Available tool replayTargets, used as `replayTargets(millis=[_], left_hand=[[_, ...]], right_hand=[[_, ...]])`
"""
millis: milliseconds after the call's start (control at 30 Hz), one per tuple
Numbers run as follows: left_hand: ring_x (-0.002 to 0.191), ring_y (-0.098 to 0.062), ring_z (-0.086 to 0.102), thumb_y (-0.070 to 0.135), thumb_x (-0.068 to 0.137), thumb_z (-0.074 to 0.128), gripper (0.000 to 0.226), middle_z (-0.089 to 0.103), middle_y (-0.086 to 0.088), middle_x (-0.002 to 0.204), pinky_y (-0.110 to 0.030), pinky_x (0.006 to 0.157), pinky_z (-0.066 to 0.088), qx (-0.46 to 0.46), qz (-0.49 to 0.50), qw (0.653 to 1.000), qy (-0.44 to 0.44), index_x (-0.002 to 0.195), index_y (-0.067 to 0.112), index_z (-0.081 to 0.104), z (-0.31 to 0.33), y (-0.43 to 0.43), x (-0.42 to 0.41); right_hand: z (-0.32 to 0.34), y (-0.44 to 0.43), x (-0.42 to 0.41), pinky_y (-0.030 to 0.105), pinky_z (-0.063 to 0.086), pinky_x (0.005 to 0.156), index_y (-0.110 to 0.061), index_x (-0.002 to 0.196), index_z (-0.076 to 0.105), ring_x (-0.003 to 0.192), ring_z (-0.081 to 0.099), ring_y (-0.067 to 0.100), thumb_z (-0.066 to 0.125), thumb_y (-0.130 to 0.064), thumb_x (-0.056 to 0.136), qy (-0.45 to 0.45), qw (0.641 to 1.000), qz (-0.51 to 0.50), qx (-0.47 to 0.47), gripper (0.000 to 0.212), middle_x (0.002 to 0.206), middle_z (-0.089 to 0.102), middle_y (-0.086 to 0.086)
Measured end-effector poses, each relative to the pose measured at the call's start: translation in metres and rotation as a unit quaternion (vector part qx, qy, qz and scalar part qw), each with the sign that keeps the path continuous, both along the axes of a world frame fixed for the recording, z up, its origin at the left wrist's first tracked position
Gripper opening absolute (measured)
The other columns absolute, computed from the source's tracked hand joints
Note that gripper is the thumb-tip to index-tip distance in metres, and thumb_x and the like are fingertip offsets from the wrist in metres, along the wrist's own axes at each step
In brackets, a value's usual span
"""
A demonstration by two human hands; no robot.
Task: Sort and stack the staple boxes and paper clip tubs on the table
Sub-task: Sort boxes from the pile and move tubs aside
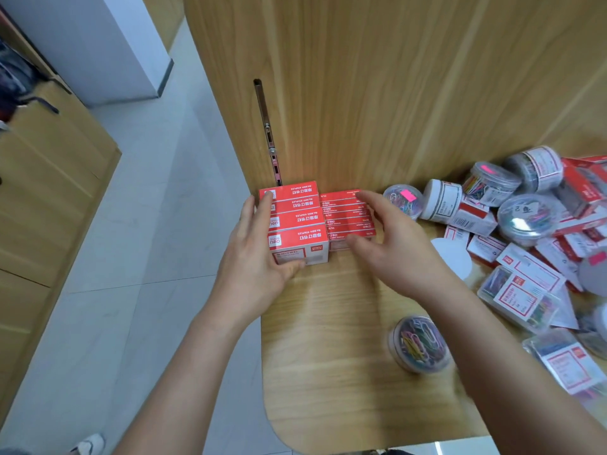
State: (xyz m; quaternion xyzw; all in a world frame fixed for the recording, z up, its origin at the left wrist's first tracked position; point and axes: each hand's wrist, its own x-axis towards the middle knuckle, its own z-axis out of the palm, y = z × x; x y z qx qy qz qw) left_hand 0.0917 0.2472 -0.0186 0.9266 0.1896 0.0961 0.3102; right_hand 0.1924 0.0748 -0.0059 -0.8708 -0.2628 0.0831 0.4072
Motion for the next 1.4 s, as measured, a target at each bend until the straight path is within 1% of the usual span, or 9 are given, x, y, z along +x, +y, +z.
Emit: replayTargets(millis=[67, 200, 300, 500, 733, 867, 1000, 1133, 1400], left_hand=[[0.142, -0.012, 0.021, 0.031, 0.077, 0.077, 0.092, 0.012, 0.006, 0.159, -0.028, 0.108, 0.029, 0.048, 0.012, 0.999, -0.020, 0.150, 0.028, 0.020, 0.010, -0.006, -0.004], [0.126, -0.020, 0.046, 0.025, 0.086, 0.064, 0.046, 0.046, -0.003, 0.142, -0.028, 0.103, 0.038, 0.123, -0.074, 0.972, -0.187, 0.131, 0.017, 0.056, 0.034, -0.040, -0.014], [0.107, -0.017, 0.056, 0.034, 0.087, 0.059, 0.032, 0.060, 0.004, 0.121, -0.032, 0.089, 0.048, 0.103, -0.191, 0.962, -0.166, 0.115, 0.020, 0.066, 0.033, -0.078, -0.016], [0.111, -0.021, 0.051, 0.069, 0.068, 0.052, 0.055, 0.053, 0.002, 0.128, -0.036, 0.079, 0.050, 0.191, -0.350, 0.917, 0.018, 0.110, 0.035, 0.054, -0.005, -0.143, -0.011], [0.098, -0.028, 0.053, 0.037, 0.076, 0.048, 0.028, 0.056, -0.003, 0.109, -0.040, 0.072, 0.050, 0.240, -0.256, 0.936, 0.032, 0.100, 0.026, 0.060, -0.030, -0.138, -0.004], [0.106, -0.033, 0.049, 0.026, 0.072, 0.069, 0.030, 0.056, -0.009, 0.115, -0.046, 0.084, 0.041, 0.281, -0.168, 0.945, 0.016, 0.101, 0.019, 0.063, -0.026, -0.133, 0.000], [0.111, -0.031, 0.052, 0.041, 0.080, 0.058, 0.038, 0.059, -0.007, 0.120, -0.047, 0.094, 0.042, 0.222, -0.265, 0.934, -0.092, 0.112, 0.022, 0.061, -0.013, -0.169, -0.009], [0.120, -0.025, 0.050, 0.072, 0.070, 0.046, 0.068, 0.055, -0.002, 0.130, -0.053, 0.105, 0.034, 0.265, -0.360, 0.894, 0.013, 0.127, 0.034, 0.050, -0.023, -0.215, -0.013], [0.131, -0.020, 0.040, 0.048, 0.073, 0.053, 0.056, 0.051, 0.002, 0.133, -0.050, 0.113, 0.020, 0.283, -0.244, 0.926, 0.060, 0.126, 0.030, 0.050, -0.024, -0.196, -0.016]], right_hand=[[0.009, -0.010, -0.007, 0.028, 0.040, 0.100, -0.019, 0.136, 0.048, 0.116, 0.053, 0.011, 0.064, -0.019, 0.085, -0.016, 1.000, -0.007, 0.012, 0.053, 0.127, 0.059, -0.004], [0.030, -0.050, -0.013, 0.032, 0.047, 0.093, -0.024, 0.119, 0.062, 0.104, 0.059, 0.004, 0.065, -0.019, 0.085, -0.056, 0.998, -0.026, 0.022, 0.034, 0.111, 0.067, -0.012], [0.042, -0.090, -0.014, 0.028, 0.047, 0.094, -0.028, 0.115, 0.064, 0.105, 0.058, -0.001, 0.065, -0.020, 0.084, -0.069, 0.996, -0.051, -0.006, 0.032, 0.110, 0.067, -0.017], [0.045, -0.160, -0.030, 0.026, 0.042, 0.098, -0.034, 0.122, 0.059, 0.116, 0.052, 0.000, 0.069, -0.036, 0.077, -0.067, 0.993, -0.069, -0.068, 0.047, 0.121, 0.060, -0.018], [0.033, -0.220, -0.061, 0.026, 0.031, 0.099, -0.047, 0.134, 0.040, 0.119, 0.038, 0.011, 0.077, -0.051, 0.063, -0.047, 0.976, -0.053, -0.205, 0.080, 0.128, 0.043, -0.014], [0.021, -0.241, -0.075, 0.037, 0.041, 0.091, -0.047, 0.136, 0.026, 0.107, 0.037, 0.018, 0.076, -0.055, 0.062, -0.067, 0.946, -0.070, -0.309, 0.089, 0.120, 0.039, -0.006], [0.000, -0.244, -0.082, 0.043, 0.048, 0.083, -0.037, 0.136, 0.035, 0.104, 0.045, 0.023, 0.076, -0.049, 0.066, -0.075, 0.931, -0.054, -0.354, 0.082, 0.119, 0.047, -0.003], [-0.015, -0.243, -0.078, 0.038, 0.055, 0.068, -0.019, 0.120, 0.058, 0.086, 0.058, 0.031, 0.084, -0.037, 0.057, -0.106, 0.940, -0.025, -0.323, 0.070, 0.102, 0.059, 0.008], [-0.017, -0.212, -0.066, 0.024, 0.033, 0.038, -0.021, 0.096, 0.061, 0.049, 0.055, 0.018, 0.083, -0.059, 0.042, -0.120, 0.948, 0.086, -0.281, 0.070, 0.082, 0.054, 0.003]])
